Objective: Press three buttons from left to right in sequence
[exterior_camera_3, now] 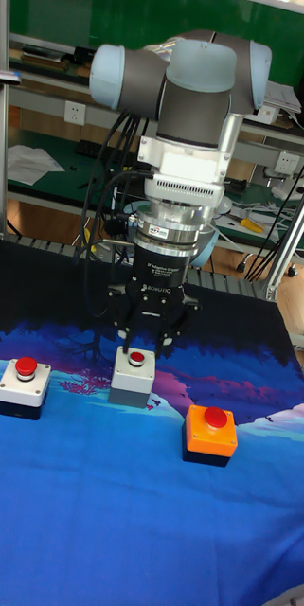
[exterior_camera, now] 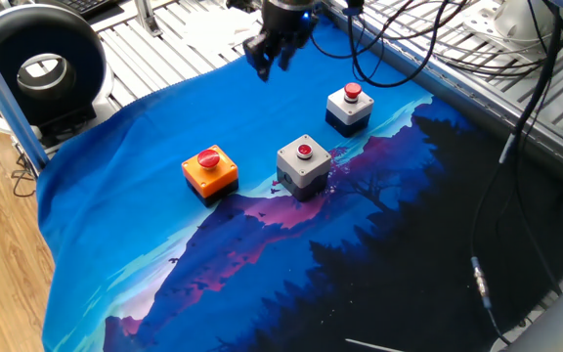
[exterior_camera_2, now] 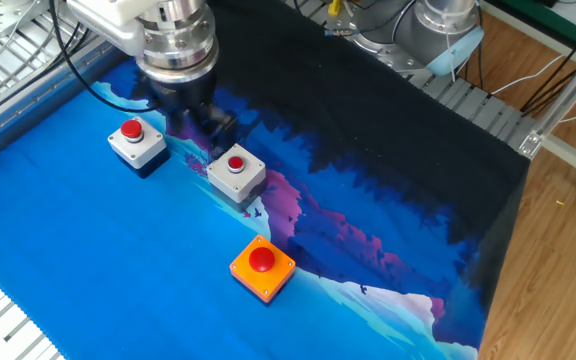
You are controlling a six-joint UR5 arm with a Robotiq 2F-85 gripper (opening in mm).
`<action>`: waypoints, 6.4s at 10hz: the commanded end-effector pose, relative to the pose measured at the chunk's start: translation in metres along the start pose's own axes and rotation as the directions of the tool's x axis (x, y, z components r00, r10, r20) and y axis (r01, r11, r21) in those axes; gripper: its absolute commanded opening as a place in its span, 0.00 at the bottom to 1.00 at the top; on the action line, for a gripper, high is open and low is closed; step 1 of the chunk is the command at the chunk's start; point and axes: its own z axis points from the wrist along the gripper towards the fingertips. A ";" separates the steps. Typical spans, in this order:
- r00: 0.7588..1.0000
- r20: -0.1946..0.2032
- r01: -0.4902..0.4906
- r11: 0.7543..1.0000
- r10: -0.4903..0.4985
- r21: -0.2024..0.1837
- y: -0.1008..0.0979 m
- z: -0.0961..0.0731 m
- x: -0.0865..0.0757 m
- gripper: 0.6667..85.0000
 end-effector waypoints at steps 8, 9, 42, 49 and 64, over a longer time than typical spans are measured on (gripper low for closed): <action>0.996 0.094 -0.007 1.000 0.008 -0.009 0.002 -0.002 -0.023 0.00; 0.996 0.093 -0.006 1.000 0.007 -0.009 0.001 -0.002 -0.022 0.00; 0.993 0.118 -0.021 1.000 0.023 -0.022 0.002 0.001 -0.028 0.00; 0.992 0.124 -0.031 0.999 0.033 -0.021 0.001 0.002 -0.029 0.00; 0.997 -0.073 0.015 1.000 -0.016 -0.016 0.000 0.003 0.022 0.00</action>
